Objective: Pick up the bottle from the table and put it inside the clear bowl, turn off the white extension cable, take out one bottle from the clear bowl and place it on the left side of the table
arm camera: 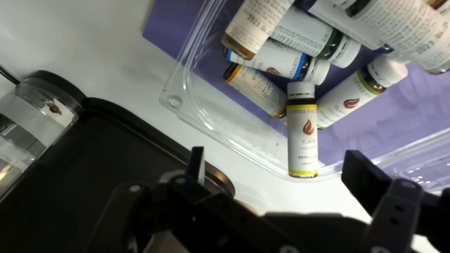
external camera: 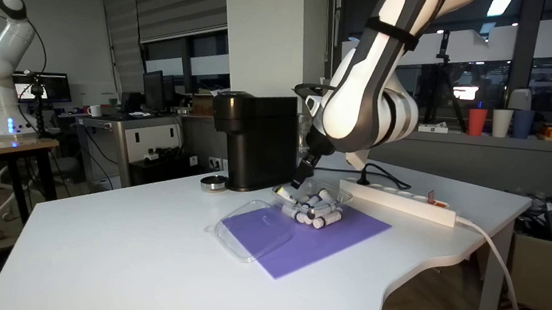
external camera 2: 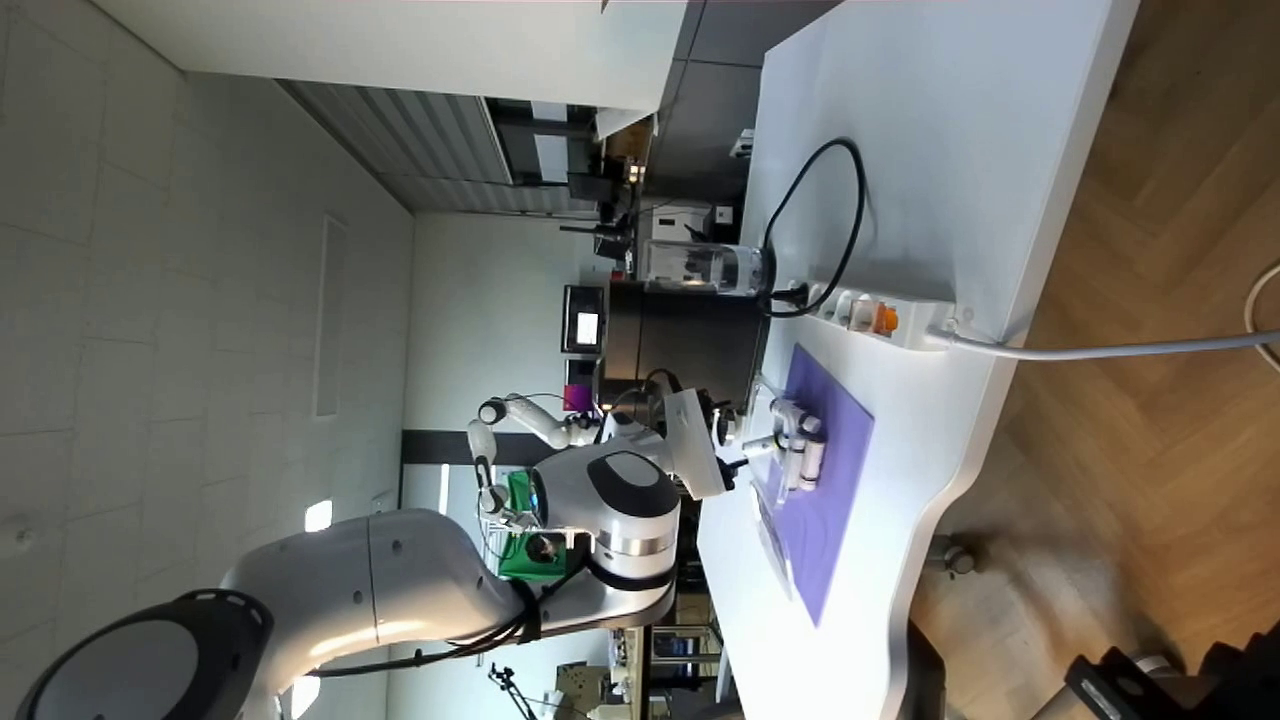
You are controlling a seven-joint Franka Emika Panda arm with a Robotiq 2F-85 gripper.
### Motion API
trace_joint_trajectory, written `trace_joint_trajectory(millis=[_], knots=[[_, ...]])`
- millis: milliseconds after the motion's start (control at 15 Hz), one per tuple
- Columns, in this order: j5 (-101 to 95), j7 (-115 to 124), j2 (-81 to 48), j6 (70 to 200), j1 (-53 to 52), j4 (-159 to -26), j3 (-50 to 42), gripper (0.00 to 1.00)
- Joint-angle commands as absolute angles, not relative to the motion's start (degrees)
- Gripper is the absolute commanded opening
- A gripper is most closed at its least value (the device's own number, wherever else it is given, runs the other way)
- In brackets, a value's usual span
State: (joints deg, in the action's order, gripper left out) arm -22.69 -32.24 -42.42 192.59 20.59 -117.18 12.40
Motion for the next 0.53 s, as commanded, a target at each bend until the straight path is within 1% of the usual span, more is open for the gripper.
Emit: trace_joint_trajectory(millis=[0,467], knots=[[-23.61,-32.71,-45.61,190.18,24.25,-113.04,16.48,1.0],[-23.25,-34.58,-50.14,187.94,26.59,-109.13,19.59,1.0]])
